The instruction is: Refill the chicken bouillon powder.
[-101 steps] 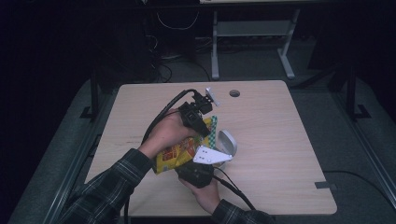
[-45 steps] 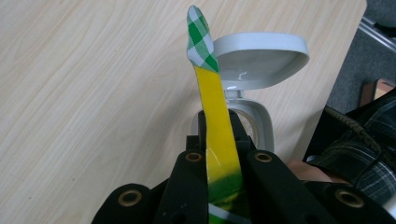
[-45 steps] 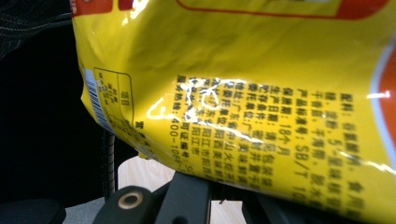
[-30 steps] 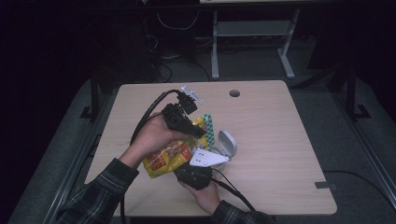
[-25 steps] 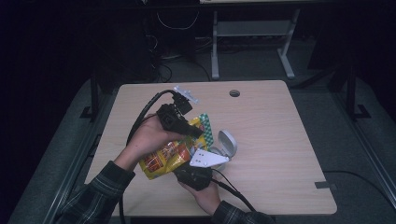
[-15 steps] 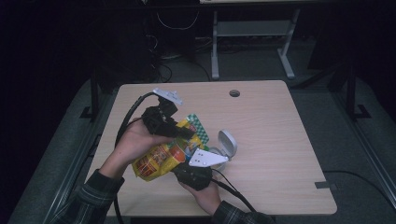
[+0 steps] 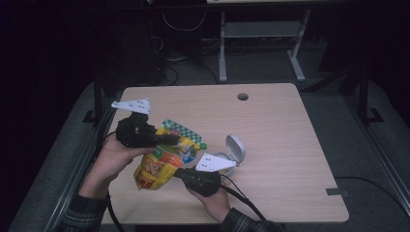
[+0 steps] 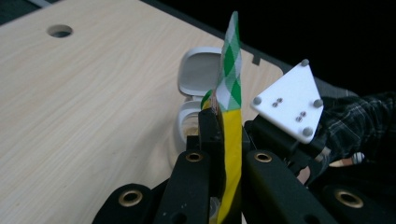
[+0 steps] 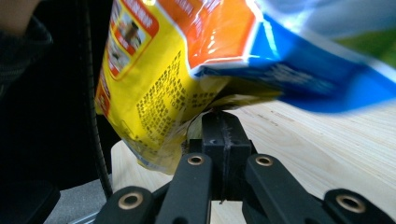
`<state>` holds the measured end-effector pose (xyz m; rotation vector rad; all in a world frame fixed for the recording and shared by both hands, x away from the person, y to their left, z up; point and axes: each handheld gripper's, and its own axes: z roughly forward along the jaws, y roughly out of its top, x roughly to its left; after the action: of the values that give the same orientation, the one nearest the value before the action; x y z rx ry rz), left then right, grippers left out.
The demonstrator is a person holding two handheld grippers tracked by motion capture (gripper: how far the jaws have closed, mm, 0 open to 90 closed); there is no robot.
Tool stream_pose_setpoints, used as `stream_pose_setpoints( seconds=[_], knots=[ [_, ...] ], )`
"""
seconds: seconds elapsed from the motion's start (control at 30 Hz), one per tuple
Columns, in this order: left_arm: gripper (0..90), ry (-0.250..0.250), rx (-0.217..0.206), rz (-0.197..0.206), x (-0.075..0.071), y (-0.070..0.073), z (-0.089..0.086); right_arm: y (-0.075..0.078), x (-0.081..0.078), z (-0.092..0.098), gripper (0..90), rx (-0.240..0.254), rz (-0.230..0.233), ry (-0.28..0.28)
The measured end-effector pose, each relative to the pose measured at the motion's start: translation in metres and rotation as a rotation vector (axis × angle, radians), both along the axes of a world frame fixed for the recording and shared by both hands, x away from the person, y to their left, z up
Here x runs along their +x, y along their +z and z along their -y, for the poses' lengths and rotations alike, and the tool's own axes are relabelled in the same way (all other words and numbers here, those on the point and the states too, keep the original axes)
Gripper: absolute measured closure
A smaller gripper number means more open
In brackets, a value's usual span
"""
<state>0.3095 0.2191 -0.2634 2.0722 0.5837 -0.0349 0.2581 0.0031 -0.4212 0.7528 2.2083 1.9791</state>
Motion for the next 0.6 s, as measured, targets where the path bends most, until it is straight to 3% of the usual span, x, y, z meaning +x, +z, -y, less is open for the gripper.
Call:
stream_pose_setpoints(
  seconds=[0.2,0.33,0.43,0.6],
  knots=[
    [90.0,0.072,-0.017,0.029,0.002,-0.015,-0.019,0.015,0.000,0.008,89.9,-0.051,-0.001,-0.042],
    [90.0,0.129,-0.071,0.044,0.009,-0.027,-0.032,0.019,0.000,0.012,89.9,-0.082,0.006,-0.050],
    [90.0,0.163,-0.100,0.054,0.014,-0.034,-0.037,0.019,-0.001,0.016,89.9,-0.102,0.001,-0.059],
    [90.0,0.211,-0.115,0.078,0.020,-0.044,-0.039,0.021,-0.001,0.027,89.9,-0.121,-0.004,-0.059]
  ],
)
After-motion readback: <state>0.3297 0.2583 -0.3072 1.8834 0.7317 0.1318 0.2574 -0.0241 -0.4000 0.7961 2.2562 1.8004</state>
